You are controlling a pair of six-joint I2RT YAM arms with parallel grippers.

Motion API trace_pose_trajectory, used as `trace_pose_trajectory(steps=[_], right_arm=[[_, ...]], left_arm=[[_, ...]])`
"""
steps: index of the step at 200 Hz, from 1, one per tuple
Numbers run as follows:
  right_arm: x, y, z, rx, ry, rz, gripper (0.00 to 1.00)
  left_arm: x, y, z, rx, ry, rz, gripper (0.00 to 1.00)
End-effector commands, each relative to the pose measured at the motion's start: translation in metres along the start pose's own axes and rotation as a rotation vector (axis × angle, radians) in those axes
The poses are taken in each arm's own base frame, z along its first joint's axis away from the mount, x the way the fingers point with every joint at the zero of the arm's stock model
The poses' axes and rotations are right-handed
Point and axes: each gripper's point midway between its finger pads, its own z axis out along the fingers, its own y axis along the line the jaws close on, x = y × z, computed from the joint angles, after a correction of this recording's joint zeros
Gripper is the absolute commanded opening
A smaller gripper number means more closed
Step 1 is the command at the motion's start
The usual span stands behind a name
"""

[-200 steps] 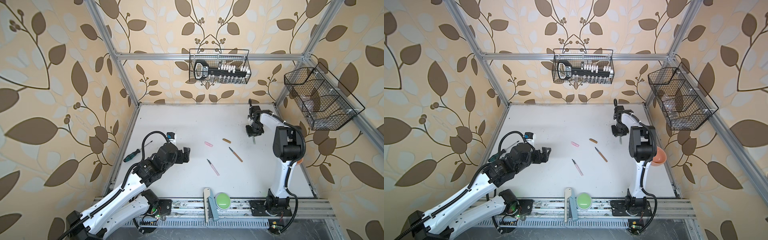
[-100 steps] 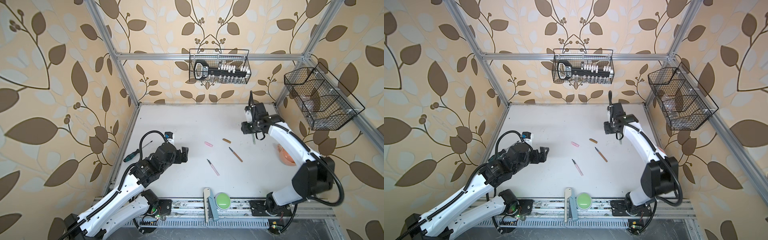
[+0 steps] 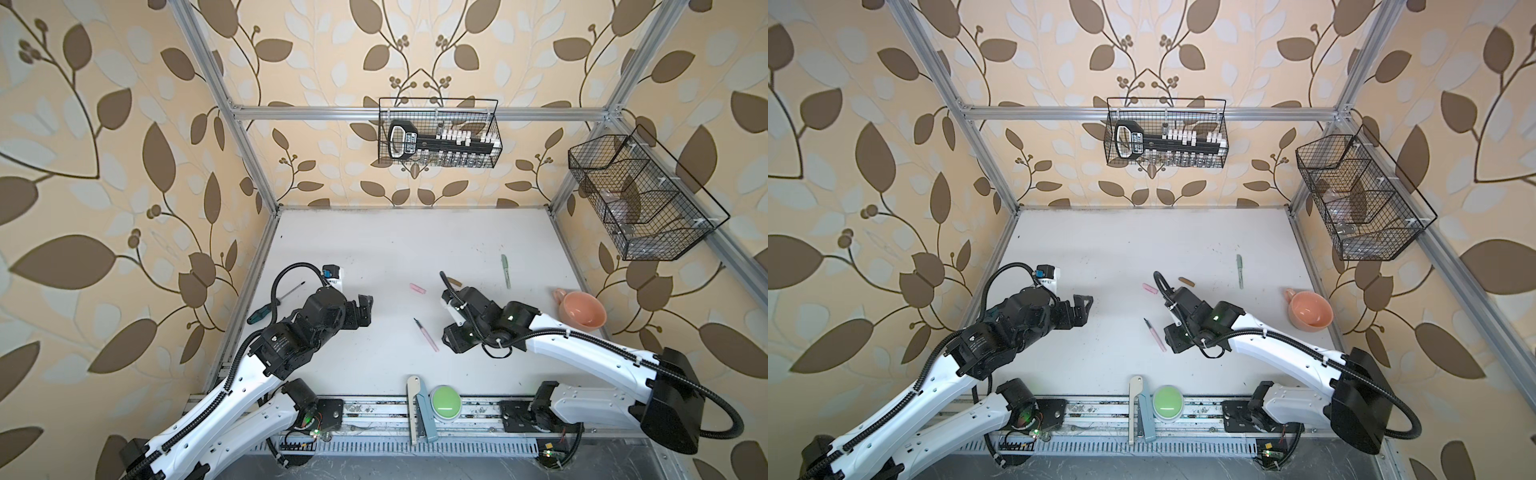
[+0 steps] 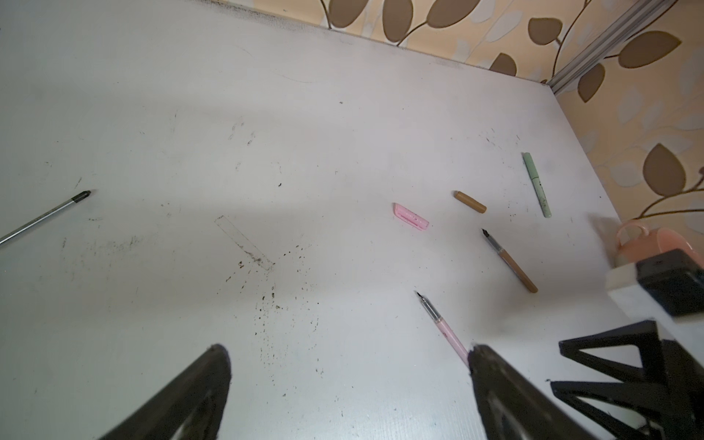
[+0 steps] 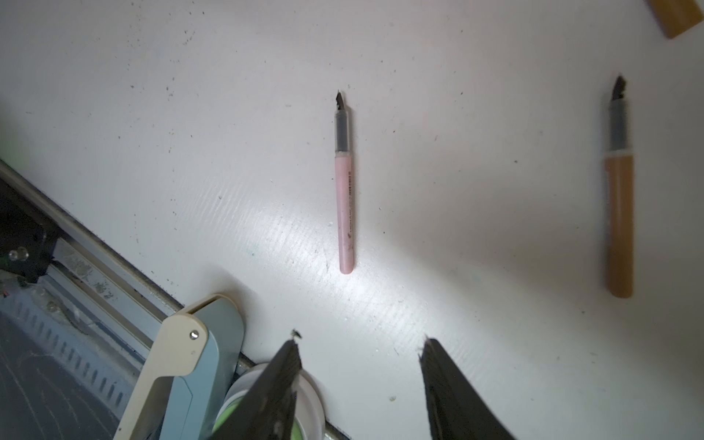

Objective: Insert the pens into the pen caps

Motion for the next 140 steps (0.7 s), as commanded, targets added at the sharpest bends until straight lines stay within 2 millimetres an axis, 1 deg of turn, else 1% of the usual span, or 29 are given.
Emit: trace_pose_trajectory(steps=[1, 28, 52, 82, 101, 120, 140], right_arm=[[-0.001, 0.002, 0.017, 0.055, 0.033, -0.018, 0.53], [-0.003, 0.011, 0.037, 0.07, 0.104, -0.083, 0.52], [-0.002, 0.015, 0.052, 0.059, 0.14, -0.1, 0.51], [-0.002, 0.022, 0.072, 0.034, 0.176, -0.114, 0.51], [-0.006, 0.025, 0.082, 0.038, 0.194, -0.127, 0.5], [-0.008, 0.019, 0.088, 0.078, 0.207, -0.133, 0.48], [-0.01, 0.024, 0.095, 0.052, 0.206, -0.128, 0.47]], left_arm=[[-0.002, 0.001, -0.004, -0.009, -0.005, -0.024, 0.99], [-0.001, 0.005, -0.008, -0.016, -0.007, -0.042, 0.99], [0.003, 0.0, -0.007, 0.022, -0.003, -0.056, 0.99], [0.008, 0.004, -0.007, 0.013, 0.005, -0.055, 0.99], [0.009, 0.008, -0.01, 0.0, 0.002, -0.055, 0.99], [0.01, 0.012, -0.013, -0.007, -0.003, -0.053, 0.99], [0.01, 0.014, -0.016, -0.011, -0.014, -0.05, 0.99]])
